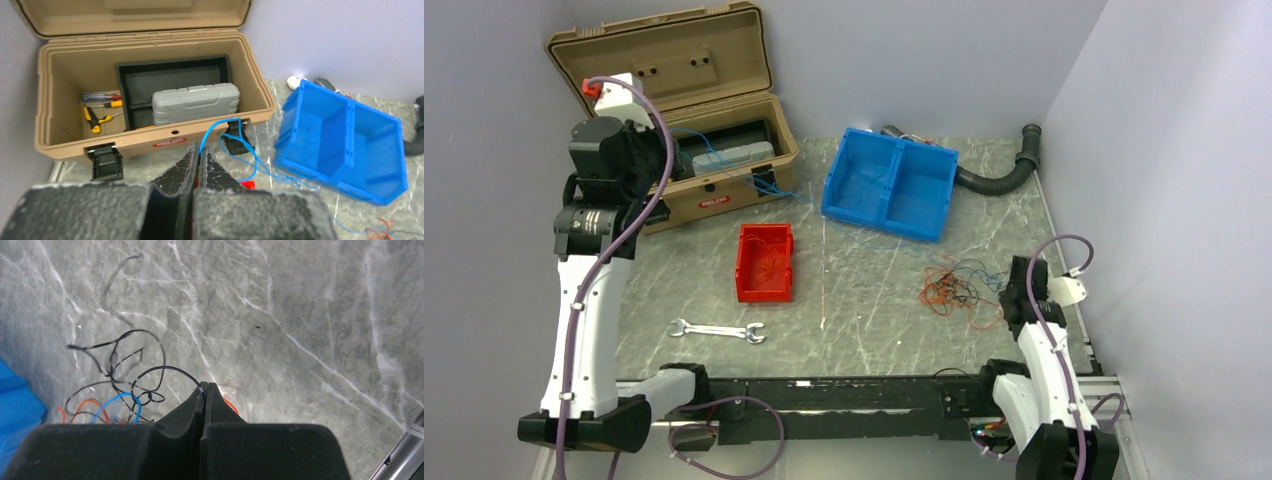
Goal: Untangle the cables
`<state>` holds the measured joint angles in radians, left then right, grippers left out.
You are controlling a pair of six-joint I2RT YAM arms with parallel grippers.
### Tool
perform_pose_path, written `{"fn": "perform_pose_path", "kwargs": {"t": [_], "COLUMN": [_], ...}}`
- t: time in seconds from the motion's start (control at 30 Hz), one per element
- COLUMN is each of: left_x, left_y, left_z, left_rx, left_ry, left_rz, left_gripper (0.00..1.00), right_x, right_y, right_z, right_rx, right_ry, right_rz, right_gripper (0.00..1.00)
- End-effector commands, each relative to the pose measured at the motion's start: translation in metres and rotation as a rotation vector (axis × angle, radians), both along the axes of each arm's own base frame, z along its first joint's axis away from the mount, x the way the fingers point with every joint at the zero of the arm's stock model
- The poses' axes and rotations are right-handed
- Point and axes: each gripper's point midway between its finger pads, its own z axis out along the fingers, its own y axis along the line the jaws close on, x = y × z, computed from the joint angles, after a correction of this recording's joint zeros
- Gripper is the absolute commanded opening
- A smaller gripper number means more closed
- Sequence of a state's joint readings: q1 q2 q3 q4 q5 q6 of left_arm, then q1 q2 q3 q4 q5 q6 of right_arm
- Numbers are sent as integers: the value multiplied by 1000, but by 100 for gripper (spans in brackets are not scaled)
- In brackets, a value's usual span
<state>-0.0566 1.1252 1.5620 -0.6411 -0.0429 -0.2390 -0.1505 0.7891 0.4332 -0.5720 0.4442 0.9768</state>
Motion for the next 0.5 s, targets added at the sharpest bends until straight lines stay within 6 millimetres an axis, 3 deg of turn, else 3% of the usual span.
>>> {"fn": "perform_pose_path", "kwargs": {"t": [0.0, 0.13, 0.23, 0.27, 0.33, 0.37, 0.43, 0.47], "left_x": [-11, -5, -3, -3, -7, -11, -18, -20], "left_y": [10, -15, -17, -22, -50, -63, -87, -94], "left_z": [25, 26, 32, 38, 47, 52, 58, 58], "left_rx": [-28, -56, -68, -70, -87, -96, -125, -139], "left_ry": [-93, -109, -111, -133, -182, -212, -248, -251], "left_rz": [45, -93, -99, -133, -296, -377, -526, -571], "left_gripper": [0, 0, 0, 0, 0, 0, 0, 0], "right_x": [6, 20, 27, 37, 59, 64, 70, 74], "right_y": [0, 4, 6, 17, 63, 83, 113, 122], "right_z": [13, 34, 41, 46, 60, 67, 86, 94], "right_rx": [-6, -47, -75, -76, -44, -11, 0, -35], "right_ry": [-54, -108, -128, -147, -236, -283, -384, -404], "right_rz": [24, 143, 201, 307, 674, 781, 930, 964], "right_gripper": [0, 0, 0, 11, 51, 62, 77, 80]}}
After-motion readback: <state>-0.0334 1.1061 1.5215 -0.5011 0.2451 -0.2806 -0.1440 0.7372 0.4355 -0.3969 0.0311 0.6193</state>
